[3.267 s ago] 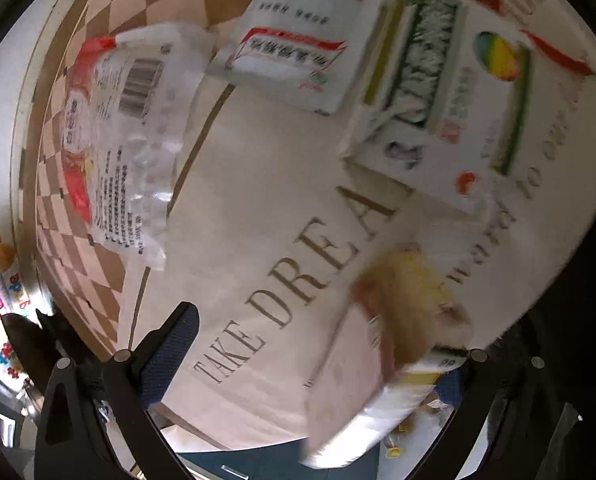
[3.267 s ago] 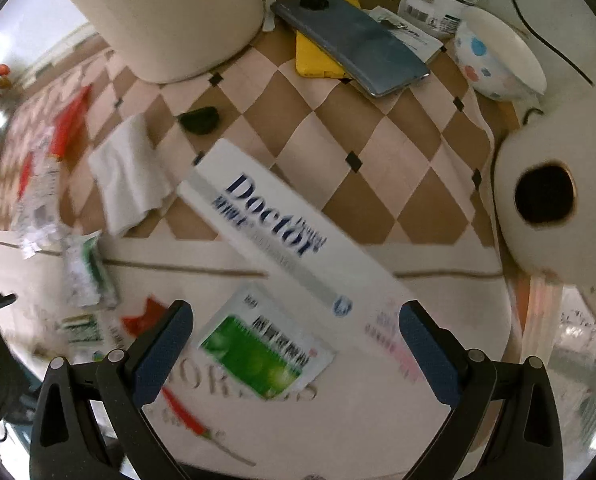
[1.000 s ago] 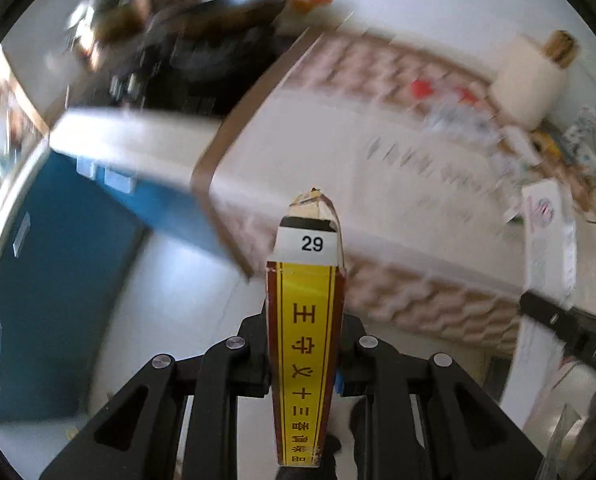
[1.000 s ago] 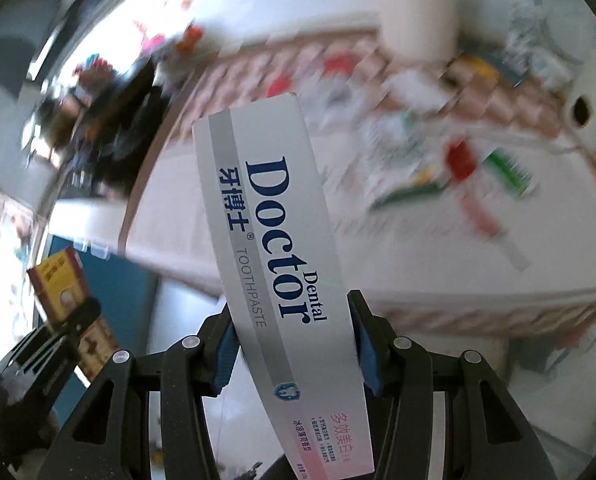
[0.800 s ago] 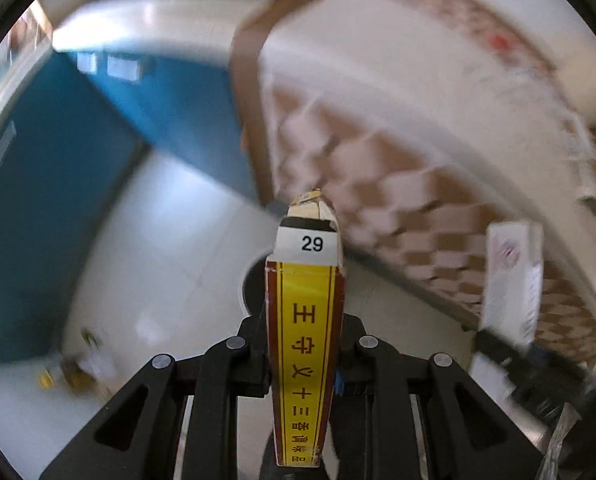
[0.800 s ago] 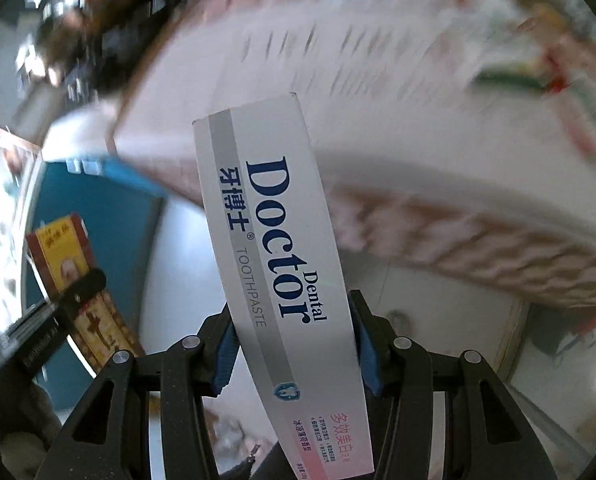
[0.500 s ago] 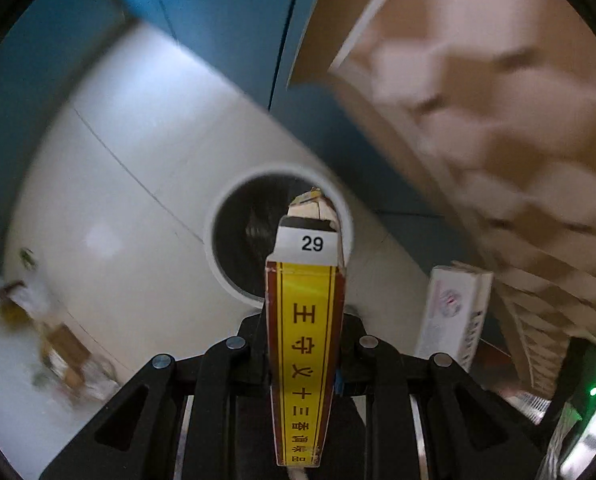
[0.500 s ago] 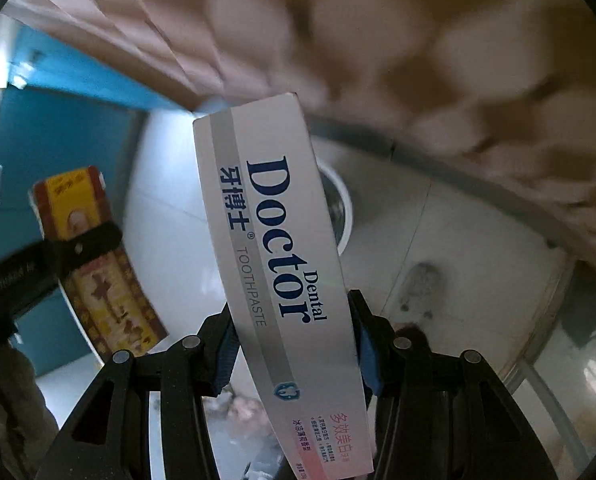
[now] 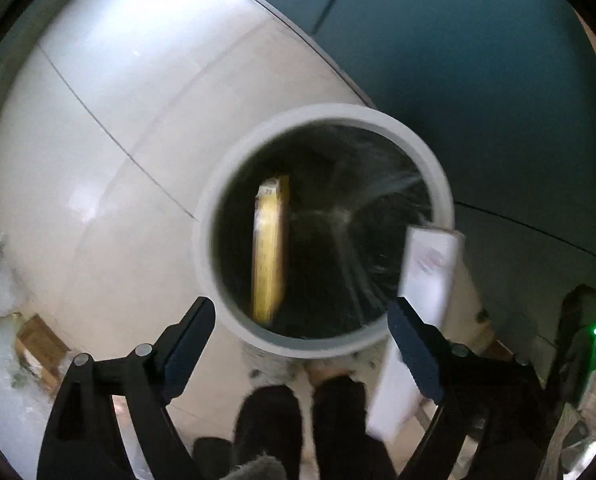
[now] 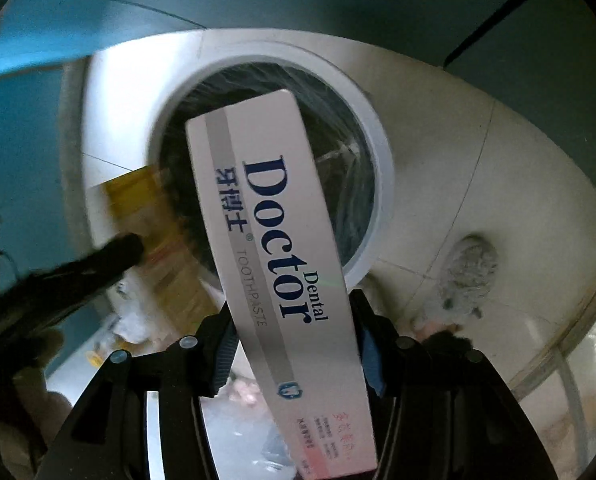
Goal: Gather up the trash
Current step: 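Carry both boxes down to the white trash bin and release them, then raise both tools back toward the counter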
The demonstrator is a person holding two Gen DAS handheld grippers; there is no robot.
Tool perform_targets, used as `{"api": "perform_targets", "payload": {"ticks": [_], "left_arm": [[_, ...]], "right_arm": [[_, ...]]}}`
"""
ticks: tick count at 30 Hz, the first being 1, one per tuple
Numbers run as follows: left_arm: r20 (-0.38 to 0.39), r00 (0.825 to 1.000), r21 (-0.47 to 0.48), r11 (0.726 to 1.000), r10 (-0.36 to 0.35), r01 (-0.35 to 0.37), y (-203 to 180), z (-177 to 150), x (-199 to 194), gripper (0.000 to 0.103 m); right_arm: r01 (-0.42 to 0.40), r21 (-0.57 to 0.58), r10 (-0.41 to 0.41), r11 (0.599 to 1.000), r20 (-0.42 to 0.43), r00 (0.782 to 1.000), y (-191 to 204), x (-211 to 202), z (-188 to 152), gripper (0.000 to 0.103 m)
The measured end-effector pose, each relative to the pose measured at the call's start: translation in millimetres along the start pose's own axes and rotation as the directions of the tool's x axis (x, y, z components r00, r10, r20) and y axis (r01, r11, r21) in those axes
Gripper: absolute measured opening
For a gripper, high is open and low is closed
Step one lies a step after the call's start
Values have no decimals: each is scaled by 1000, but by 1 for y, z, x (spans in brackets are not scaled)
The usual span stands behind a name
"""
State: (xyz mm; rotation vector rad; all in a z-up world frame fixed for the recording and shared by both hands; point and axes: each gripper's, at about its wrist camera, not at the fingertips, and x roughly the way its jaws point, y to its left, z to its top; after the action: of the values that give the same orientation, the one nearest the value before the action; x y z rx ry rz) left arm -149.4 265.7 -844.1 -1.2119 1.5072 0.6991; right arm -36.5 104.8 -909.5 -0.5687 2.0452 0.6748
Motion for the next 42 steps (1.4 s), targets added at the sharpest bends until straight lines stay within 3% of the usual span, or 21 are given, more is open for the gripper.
{"api": "perform_targets", "payload": {"ticks": [2,6,11,15,23,34,42], "left_arm": [[21,999,9,999,41,-41,3,-4,-6,95],[123,980,43,986,156,-162,3,-25,-36,95],[261,935,27,967,240,-255,4,-56,-95,95],[292,927,13,968,234,-249,1,-85,-142,95],[359,912,69,969,199,-239,-28,-148,-255,95],[417,897,115,969,151,-217,-52,-238,-383,95],[474,872,124,971,122,-203,-66,-289,-453,95]], "right_arm": [[12,-10,-12,1000,14,1000,1,1,1,84],[100,-58,-97,993,64,993,16,-14,2,103],[229,-125,-208,965,163,964,41,-52,-15,103],[275,-155,-235,949,234,943,49,-93,-42,103],[249,-143,-191,958,331,924,66,-210,-112,103],[257,-180,-151,950,455,878,93,-390,-230,103],[213,-210,-87,954,487,869,113,-462,-302,103]]}}
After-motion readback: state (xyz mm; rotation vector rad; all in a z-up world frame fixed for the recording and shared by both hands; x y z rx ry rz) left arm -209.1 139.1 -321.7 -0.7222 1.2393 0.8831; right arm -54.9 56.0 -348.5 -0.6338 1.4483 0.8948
